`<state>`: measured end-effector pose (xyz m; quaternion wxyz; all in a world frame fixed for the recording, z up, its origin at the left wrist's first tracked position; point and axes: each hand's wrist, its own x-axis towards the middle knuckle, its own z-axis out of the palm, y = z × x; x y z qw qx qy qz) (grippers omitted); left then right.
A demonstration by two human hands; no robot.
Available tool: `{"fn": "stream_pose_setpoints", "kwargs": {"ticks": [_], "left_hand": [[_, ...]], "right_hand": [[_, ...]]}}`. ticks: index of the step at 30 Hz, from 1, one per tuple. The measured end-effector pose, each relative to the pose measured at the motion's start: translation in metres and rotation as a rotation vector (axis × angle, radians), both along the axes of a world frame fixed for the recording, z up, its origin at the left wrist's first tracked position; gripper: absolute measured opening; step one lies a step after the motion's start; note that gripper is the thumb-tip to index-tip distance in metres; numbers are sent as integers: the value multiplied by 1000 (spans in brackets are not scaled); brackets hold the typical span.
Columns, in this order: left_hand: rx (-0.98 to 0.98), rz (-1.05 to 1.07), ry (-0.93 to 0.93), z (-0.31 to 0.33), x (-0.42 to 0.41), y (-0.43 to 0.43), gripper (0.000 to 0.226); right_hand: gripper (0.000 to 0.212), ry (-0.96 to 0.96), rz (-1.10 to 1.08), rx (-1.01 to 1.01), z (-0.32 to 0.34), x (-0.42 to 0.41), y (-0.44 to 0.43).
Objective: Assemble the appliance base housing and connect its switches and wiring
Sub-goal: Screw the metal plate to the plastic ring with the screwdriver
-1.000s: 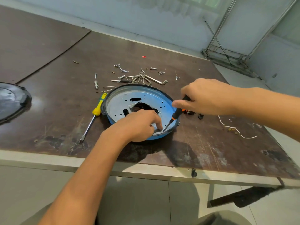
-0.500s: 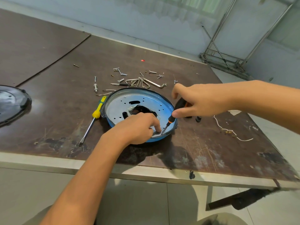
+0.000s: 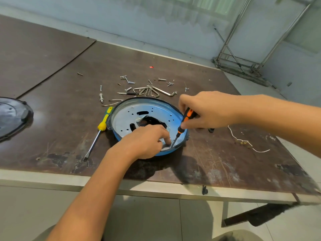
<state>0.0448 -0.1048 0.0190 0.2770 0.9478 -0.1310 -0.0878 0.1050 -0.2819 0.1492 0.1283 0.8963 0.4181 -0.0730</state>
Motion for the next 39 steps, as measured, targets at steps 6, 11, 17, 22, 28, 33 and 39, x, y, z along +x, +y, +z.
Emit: {"fn": "stream_pose_setpoints", "kwargs": {"ticks": [6,11,17,22,28,33,39], "left_hand": [[4,-2,2,1,0,0,37],[-5,8,-6,-1,-1,-1,36],[4,-2,-7,0,-1,-1,37],[17,2,-14,3,-2,-1,37],[9,5,3,3,-1,0,40],[7,10,8,3,-1,-2,39],[21,8,1,3,-2,-2,41]], "right_hand": [[15,105,52,42,5,0,-1],[50,-117,-8,38,-4,-4,4],[31,48,65,-15,5,-4,-9],[19,-26,183,17,2,1,-5],[29,-147,302,16,0,2,-7],[48,-132,152,-35,0,-2,-4],[25,87,108,-35,5,-1,2]]}}
